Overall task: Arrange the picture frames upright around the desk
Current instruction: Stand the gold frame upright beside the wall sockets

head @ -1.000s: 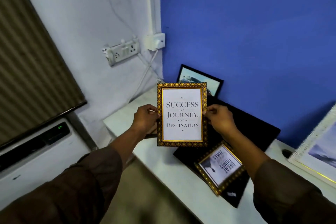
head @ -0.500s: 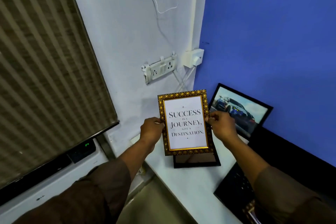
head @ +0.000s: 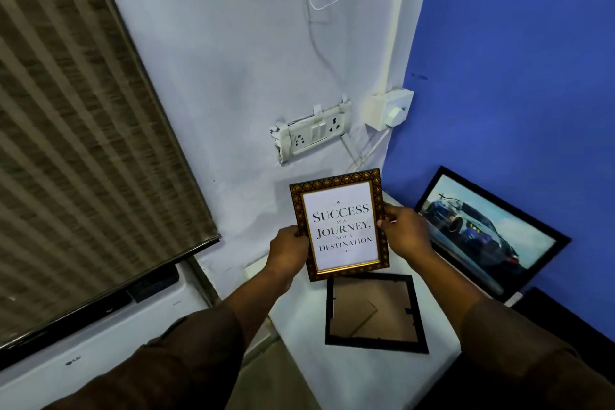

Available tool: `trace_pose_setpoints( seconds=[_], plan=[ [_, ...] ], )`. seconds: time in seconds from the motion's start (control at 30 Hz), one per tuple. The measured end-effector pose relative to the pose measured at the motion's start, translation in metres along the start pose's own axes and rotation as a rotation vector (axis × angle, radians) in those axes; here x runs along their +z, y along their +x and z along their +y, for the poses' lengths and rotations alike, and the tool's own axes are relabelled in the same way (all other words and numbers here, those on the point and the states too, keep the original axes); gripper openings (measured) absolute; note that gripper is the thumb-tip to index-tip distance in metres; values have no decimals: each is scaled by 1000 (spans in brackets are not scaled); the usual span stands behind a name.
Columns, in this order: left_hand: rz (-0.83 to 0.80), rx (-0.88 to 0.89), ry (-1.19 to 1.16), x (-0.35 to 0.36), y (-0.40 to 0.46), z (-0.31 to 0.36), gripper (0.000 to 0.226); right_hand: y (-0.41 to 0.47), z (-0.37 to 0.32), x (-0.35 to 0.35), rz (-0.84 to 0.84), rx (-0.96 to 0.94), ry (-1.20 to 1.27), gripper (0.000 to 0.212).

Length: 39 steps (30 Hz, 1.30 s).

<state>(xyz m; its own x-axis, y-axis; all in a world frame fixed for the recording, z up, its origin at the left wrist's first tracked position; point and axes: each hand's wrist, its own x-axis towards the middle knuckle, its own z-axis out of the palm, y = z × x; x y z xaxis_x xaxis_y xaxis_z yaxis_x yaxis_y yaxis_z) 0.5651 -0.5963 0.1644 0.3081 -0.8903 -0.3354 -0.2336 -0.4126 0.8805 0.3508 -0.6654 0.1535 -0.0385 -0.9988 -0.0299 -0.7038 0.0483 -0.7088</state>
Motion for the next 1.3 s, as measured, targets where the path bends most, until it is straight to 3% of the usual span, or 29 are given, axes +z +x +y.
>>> trace_pose_setpoints(
  seconds=[0.3,0.83,0.97,1.3],
  plan=[
    [-104,-19,16,9,45,-10,36,50,20,32,-107,72,-9,15],
    [-289,-164,-68,26,149,-45,41,142,37,97,-288,182,31,30],
    [-259,-199,-92,31,185,-58,68,168,38,115,-314,148,48,33],
    [-193,-193,-4,42,199,-56,39,181,37,129,-278,112,99,38]
  ],
)
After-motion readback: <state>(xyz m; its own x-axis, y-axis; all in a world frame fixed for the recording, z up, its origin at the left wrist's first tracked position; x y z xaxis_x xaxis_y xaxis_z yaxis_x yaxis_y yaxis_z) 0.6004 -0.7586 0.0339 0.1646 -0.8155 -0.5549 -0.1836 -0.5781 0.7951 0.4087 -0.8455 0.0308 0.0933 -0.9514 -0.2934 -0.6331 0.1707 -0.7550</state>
